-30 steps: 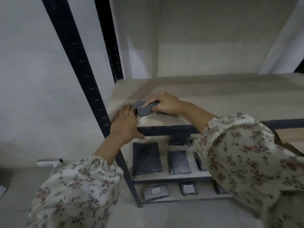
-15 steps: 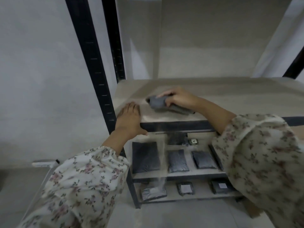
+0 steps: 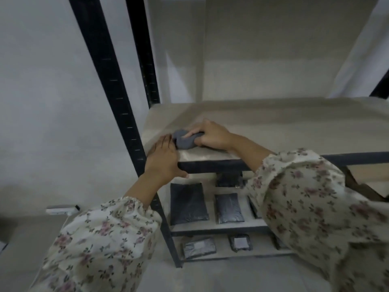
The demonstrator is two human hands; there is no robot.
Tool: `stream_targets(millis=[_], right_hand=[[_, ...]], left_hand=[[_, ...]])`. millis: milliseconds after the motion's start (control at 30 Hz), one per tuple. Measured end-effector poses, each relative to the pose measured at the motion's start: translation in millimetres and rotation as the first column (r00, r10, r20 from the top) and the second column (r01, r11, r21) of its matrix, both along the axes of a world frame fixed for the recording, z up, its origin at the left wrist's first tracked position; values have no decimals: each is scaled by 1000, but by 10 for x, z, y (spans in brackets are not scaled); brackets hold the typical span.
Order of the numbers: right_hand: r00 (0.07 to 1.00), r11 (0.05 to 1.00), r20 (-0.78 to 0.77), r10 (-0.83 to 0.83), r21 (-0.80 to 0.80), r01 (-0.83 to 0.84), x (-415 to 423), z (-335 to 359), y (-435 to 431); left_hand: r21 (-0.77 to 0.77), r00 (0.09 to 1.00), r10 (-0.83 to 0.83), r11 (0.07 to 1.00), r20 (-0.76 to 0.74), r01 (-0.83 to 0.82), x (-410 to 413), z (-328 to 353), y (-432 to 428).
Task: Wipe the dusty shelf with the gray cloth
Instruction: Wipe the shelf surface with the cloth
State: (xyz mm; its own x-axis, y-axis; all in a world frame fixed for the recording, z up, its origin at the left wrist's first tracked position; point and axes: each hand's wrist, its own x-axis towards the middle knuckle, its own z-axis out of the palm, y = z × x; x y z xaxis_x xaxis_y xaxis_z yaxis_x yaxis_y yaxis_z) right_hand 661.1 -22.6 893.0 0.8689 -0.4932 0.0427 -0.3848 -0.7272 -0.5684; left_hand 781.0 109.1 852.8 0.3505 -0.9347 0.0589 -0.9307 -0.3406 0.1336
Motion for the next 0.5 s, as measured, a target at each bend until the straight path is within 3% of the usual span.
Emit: stream_targets(millis=[200,300,400,500], right_hand=[[993,992,-1,121,29,-121,-418,0,315],[981,977,-71,178,131,-168,-623,104,353],[996,967,57,69,242,-81,-545,312,145],[992,984,116,-41,180,20,-223,375,-64]], left_hand=[[10,1000,-17,1000,-23,17,16,19,-4],[4,1000,-12,1000,-11,12,9,27,-15],[1,1000,1,1000,-5,-1,23,23,-21],[-10,1000,0,1000,6,0,23,12,-19]])
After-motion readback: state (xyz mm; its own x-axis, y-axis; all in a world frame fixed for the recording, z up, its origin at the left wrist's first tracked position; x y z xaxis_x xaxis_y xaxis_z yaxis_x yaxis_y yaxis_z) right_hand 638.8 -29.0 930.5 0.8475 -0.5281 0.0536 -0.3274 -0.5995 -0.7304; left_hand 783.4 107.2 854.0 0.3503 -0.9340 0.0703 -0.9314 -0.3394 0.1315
